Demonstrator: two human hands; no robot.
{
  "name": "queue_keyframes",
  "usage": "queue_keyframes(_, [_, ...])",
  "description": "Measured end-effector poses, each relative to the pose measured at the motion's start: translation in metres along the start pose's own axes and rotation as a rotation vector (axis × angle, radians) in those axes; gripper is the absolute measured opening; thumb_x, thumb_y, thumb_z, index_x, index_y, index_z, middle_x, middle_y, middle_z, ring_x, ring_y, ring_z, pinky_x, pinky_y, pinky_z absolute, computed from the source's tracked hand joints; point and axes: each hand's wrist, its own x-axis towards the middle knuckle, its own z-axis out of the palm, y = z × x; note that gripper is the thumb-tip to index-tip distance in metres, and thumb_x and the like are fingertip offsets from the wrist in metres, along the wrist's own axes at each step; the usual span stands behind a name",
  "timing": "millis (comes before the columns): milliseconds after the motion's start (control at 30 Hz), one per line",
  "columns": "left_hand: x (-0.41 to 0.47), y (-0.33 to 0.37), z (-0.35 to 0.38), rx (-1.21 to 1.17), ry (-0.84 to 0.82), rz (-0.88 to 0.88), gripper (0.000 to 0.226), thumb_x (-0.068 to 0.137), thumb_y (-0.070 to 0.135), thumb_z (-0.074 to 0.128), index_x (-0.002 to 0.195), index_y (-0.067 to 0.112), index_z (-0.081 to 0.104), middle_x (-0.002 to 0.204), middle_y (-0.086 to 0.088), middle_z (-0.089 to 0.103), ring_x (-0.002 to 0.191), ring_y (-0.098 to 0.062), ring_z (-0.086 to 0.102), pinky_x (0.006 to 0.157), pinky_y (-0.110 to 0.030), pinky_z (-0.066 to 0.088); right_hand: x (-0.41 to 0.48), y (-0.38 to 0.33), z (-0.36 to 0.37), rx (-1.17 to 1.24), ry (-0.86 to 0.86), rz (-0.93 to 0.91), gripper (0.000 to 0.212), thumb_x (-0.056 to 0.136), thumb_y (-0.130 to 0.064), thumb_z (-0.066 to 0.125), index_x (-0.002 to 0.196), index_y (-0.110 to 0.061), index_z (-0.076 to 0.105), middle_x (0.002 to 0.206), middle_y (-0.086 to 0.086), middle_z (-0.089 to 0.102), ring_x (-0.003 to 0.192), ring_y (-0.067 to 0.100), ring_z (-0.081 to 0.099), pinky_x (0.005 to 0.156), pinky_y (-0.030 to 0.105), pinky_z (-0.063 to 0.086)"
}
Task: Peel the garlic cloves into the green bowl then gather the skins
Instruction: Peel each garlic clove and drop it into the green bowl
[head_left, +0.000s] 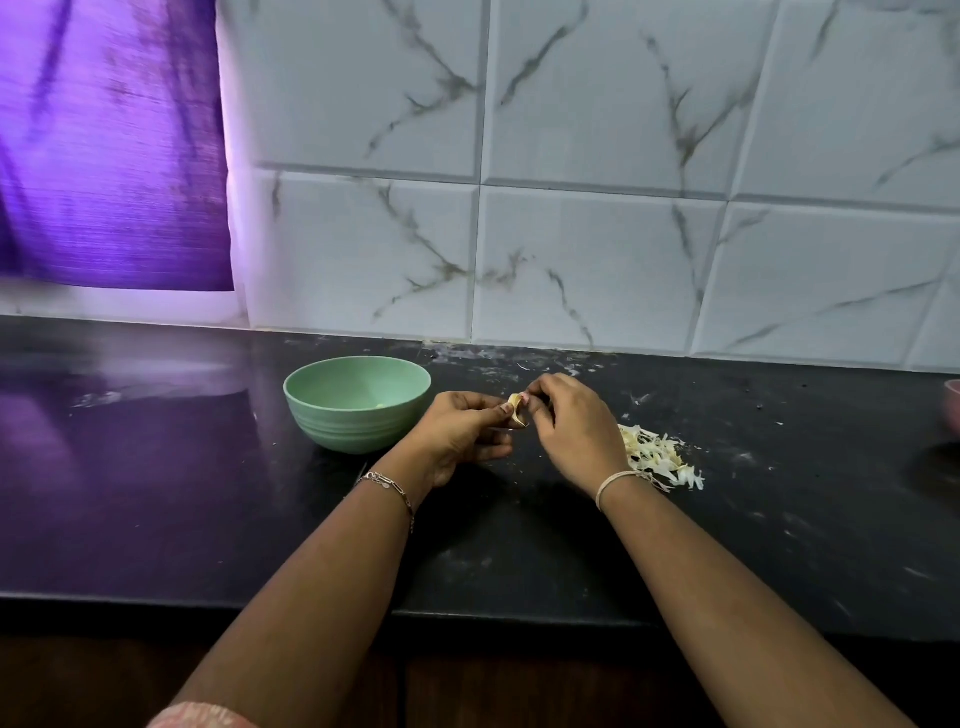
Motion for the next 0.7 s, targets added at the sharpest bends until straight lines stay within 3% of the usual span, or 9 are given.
queue_keyframes(67, [0.0007,-0.0002,0.0004,-0.005,0.01,0.007,0.01,0.091,0.009,0.064,0.095,0.0,0.065,0.078,-0.008,0.069,0.05,-0.008,0.06,0.052,-0.023,0.056,0.0015,0.0019,0.0013,0.062,0.011,0.037,0.016,0.098,-0.026,0.054,0.098,-0.015,0.066,0.094,-0.001,0.064,0.086,0.018,0.058,0.071,0.032,0.043])
queue_keyframes(200, [0.0021,-0.0012,0.0003,-0.017,0.048,0.041,0.005,0.091,0.007,0.063,0.089,0.003,0.063,0.078,-0.009,0.067,0.052,-0.009,0.063,0.055,-0.023,0.058,0.0059,0.0004,0.0031,0.54,-0.052,0.291,0.01,0.09,-0.033,0.067,0.087,-0.026,0.072,0.085,-0.005,0.071,0.081,0.016,0.066,0.078,0.038,0.055])
queue_keyframes(267, [0.0024,-0.0022,0.0001,-0.013,0.051,0.062,0.004,0.091,0.007,0.063,0.088,0.004,0.062,0.078,-0.009,0.068,0.053,-0.009,0.064,0.056,-0.023,0.058,0.0051,0.0005,0.0057,0.653,-0.073,0.356,0.008,0.082,-0.031,0.076,0.082,-0.024,0.075,0.082,-0.004,0.073,0.079,0.012,0.066,0.078,0.038,0.056])
queue_keyframes(433, [0.0036,-0.0047,-0.0013,0.034,0.048,0.097,0.005,0.091,0.004,0.061,0.087,0.005,0.063,0.076,-0.009,0.066,0.053,-0.008,0.065,0.055,-0.023,0.058,0.0035,-0.0008,0.0053,0.706,-0.071,0.414,0.007,0.078,-0.02,0.081,0.081,-0.016,0.076,0.079,0.0,0.075,0.073,0.008,0.066,0.071,0.029,0.054])
queue_keyframes(700, [0.0066,-0.0067,0.0031,0.238,0.083,0.169,0.005,0.091,0.004,0.063,0.095,0.002,0.064,0.079,-0.009,0.066,0.055,-0.013,0.062,0.054,-0.025,0.058,0.0029,-0.0061,0.0013,0.647,-0.008,0.434,0.009,0.071,-0.016,0.083,0.071,-0.017,0.074,0.069,0.0,0.073,0.067,0.008,0.067,0.065,0.021,0.053])
